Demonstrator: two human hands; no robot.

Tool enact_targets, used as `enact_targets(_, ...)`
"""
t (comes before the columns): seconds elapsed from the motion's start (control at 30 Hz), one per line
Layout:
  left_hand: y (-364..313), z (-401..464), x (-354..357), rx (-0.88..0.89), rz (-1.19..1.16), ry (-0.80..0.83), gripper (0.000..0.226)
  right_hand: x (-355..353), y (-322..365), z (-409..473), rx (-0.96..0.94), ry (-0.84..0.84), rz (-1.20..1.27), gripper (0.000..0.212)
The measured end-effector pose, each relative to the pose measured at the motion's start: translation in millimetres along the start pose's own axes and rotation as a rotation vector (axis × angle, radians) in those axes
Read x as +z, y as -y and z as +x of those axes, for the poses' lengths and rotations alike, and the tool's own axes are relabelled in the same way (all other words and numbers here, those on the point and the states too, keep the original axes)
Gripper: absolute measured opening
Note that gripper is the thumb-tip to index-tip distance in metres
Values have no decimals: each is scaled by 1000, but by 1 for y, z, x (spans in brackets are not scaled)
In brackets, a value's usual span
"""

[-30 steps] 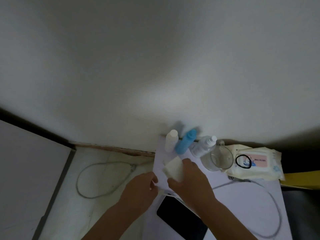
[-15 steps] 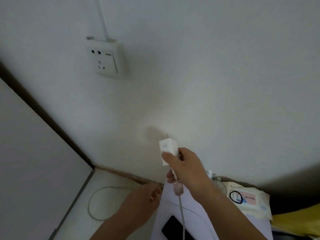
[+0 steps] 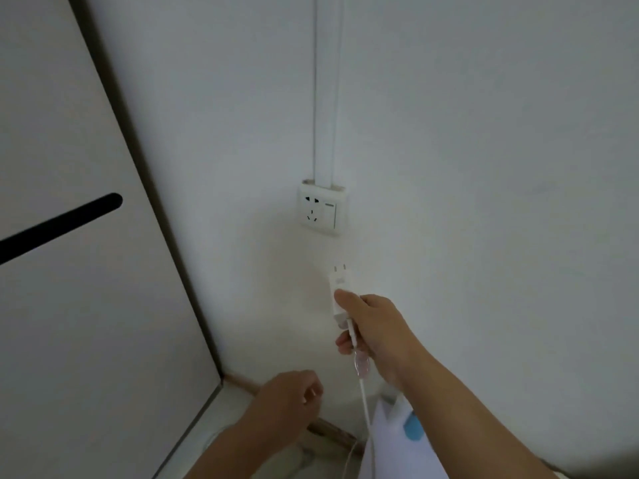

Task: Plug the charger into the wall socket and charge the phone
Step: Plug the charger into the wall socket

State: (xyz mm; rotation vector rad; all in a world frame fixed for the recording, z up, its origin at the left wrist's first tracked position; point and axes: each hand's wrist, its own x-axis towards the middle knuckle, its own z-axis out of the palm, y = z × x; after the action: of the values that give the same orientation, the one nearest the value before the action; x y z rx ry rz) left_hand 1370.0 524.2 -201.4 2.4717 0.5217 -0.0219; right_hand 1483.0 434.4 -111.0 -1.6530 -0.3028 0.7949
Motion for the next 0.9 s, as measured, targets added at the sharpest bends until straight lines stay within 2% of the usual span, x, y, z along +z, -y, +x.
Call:
enact_targets(0.37,60,57,-71,148,-43,29,18,68,48,66,-48,-174,203,34)
enact_targets(0.5,62,74,-93,233,-166,66,16,82,65,89,-60,-230,237,35)
enact_targets(0.73,58,95,-117,203,-464,136,37,96,74,113,5,-282,323,40)
enact_targets(0.9,58,101,-123,222,-511,188,36,94,73,119,27,-319,289,46)
